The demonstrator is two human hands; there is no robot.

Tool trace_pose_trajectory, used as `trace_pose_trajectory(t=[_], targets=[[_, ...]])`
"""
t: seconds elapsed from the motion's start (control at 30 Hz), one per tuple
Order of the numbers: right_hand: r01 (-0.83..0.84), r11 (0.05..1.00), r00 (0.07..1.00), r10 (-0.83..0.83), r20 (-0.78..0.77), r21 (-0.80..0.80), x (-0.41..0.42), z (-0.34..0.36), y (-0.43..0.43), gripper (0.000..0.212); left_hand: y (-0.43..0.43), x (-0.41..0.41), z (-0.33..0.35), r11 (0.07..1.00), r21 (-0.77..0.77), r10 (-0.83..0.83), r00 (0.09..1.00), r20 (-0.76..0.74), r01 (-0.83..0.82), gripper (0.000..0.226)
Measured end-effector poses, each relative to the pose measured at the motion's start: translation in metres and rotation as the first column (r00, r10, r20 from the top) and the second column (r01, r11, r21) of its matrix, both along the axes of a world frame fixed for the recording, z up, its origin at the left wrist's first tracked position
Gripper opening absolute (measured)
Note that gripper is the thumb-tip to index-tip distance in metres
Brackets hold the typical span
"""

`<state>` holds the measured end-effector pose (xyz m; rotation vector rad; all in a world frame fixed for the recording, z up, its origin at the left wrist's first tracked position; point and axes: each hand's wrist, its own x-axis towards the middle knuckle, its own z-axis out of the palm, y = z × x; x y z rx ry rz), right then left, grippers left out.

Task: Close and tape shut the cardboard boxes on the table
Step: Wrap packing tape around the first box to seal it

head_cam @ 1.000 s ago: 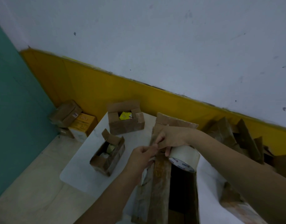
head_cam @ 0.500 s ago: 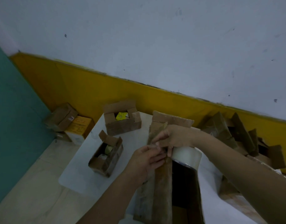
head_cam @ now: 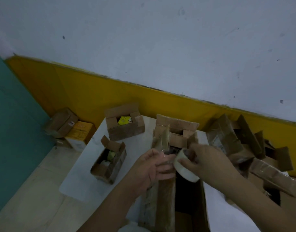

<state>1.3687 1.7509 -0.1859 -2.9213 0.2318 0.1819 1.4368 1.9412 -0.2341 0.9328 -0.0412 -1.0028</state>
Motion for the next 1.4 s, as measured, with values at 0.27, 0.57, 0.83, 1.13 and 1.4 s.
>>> trace_pose_trajectory(t=[0.27,0.57,0.83,1.13,1.4], targets=[[-0.044,0.989,0.998,0.038,0.043,0.139,0.028,0.031,-0.004,0.038,0.008,0.021,-0.010,0.923,0.314,0.153,0.963,0.224,-0.220,0.009],[-0.110,0.994,0.985,0.110,-0.133,0.014,0.085,0.028,0.017,0.050,0.000,0.025,-0.036,0.874,0.420,0.274,0.962,-0.015,-0.243,0.010],[-0.156,0.956,0.980,0.118,-0.161,-0.249,0.091,0.025,0.027,0.045,-0.015,0.034,-0.048,0.836,0.518,0.171,0.983,0.072,-0.184,0.016],[-0.180,0.947,0.972,0.129,-0.198,-0.266,0.097,0.024,0.027,0.043,-0.023,0.031,-0.059,0.813,0.524,0.202,0.967,0.155,-0.254,0.029],[-0.239,0.938,0.943,0.162,-0.291,-0.250,0.103,0.024,0.022,0.048,-0.031,0.024,-0.073,0.614,0.705,0.038,0.905,0.423,-0.355,0.055]])
